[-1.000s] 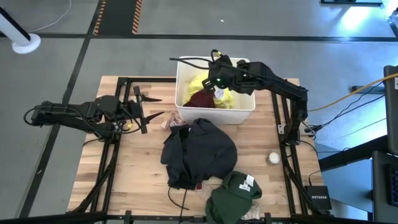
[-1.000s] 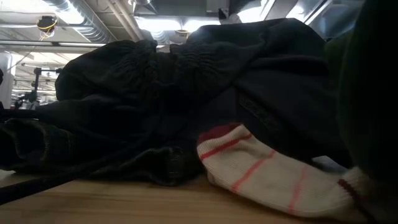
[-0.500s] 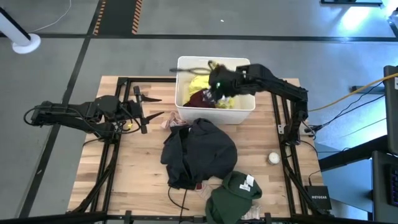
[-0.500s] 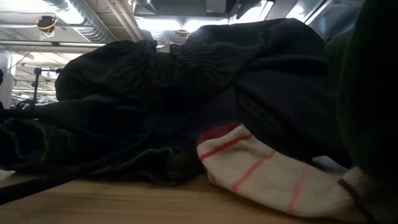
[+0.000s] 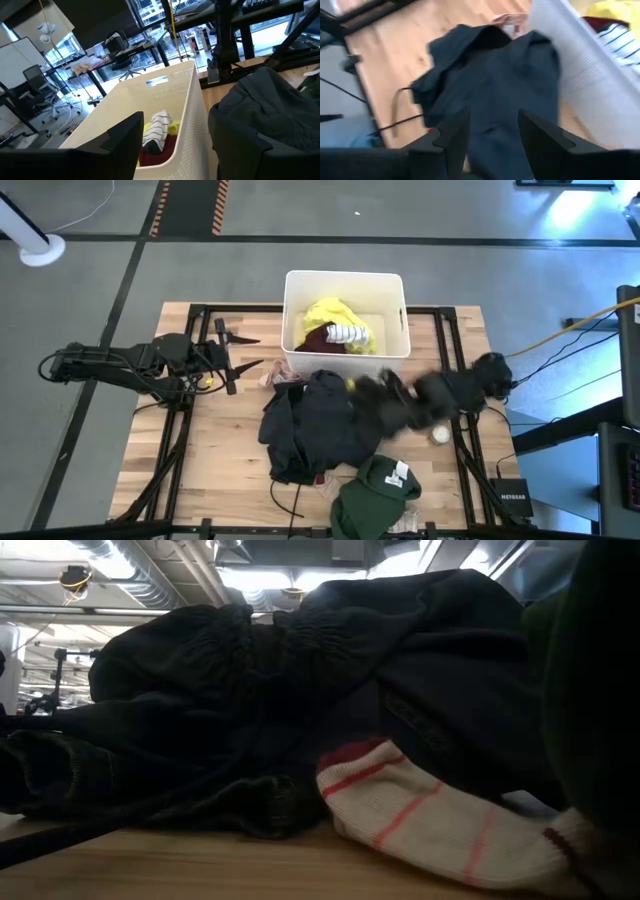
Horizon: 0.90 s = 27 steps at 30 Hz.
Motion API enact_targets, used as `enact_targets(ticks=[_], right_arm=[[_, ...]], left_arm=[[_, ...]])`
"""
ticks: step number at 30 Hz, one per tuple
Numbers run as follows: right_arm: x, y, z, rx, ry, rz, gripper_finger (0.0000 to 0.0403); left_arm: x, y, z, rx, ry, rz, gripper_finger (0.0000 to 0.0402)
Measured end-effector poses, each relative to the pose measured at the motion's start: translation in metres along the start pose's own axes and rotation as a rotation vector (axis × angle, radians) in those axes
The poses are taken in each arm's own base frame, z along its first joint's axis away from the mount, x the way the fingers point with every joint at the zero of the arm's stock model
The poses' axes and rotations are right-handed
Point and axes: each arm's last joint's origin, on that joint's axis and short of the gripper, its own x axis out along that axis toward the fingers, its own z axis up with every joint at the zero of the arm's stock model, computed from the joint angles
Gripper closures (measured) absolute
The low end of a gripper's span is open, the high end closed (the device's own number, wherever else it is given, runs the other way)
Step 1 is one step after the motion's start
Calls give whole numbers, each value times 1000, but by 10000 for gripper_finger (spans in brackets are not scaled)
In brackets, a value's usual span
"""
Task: Sort clothes
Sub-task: Put the right dark pink and white sock into the white bin
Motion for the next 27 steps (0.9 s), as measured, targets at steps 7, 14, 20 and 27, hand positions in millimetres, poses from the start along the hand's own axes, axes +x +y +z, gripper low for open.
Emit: enact_targets(ticks=[7, 14, 20, 27], right_arm=[[-39, 45, -71, 152, -63, 98, 222], [-28, 63, -137, 287, 27, 55, 222], [14, 71, -185, 337, 251, -14, 222], [50, 76, -227, 369, 575, -14, 222]], left_arm=[[0, 0, 0, -5, 0, 0, 183], [0, 0, 0, -2, -2, 1, 183], [0, 0, 0, -1, -2, 1, 183], [0, 0, 0, 3, -1, 1, 183]])
